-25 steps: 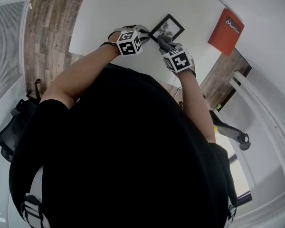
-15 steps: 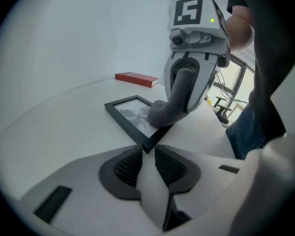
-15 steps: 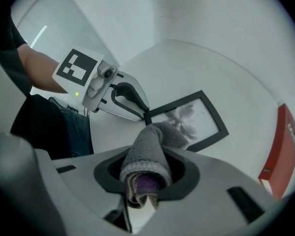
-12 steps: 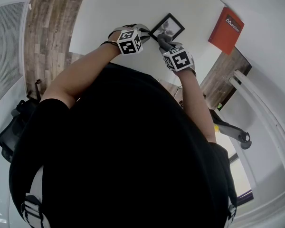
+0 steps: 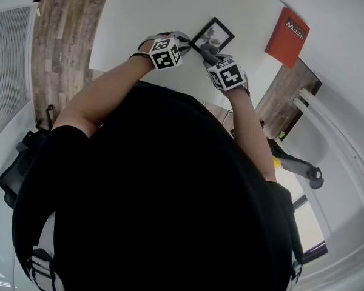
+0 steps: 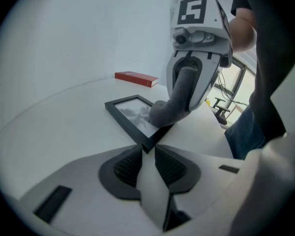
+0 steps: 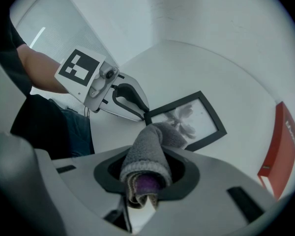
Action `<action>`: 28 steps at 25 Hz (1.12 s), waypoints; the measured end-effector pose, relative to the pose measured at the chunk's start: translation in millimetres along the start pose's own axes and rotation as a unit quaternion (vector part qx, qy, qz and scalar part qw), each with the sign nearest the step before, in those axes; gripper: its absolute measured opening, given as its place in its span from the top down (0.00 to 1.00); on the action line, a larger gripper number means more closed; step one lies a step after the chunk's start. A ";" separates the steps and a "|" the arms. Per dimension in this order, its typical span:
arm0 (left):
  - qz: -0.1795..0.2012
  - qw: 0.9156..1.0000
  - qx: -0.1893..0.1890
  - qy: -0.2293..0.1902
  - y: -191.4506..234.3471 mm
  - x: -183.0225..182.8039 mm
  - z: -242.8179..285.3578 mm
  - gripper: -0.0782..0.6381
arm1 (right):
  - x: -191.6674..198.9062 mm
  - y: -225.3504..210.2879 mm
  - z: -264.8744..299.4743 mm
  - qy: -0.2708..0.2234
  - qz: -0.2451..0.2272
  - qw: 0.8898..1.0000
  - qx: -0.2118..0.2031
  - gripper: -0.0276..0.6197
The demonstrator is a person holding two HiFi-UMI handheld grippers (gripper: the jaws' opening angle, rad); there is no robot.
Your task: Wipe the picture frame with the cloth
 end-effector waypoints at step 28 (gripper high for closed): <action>-0.078 0.997 -0.015 -0.015 -18.9 -15.3 -46.0 0.74 | 45.0 1.6 -64.8 -0.071 0.022 0.996 0.045 0.79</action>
Point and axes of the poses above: the fingertips, and each gripper's own axes: z forward along the fingers, y to its left, x out of its underside, the point moved 6 cm from there along -z, backward along the fingers, and after that the axes turned 10 degrees about -z, right-handed, at the moved point
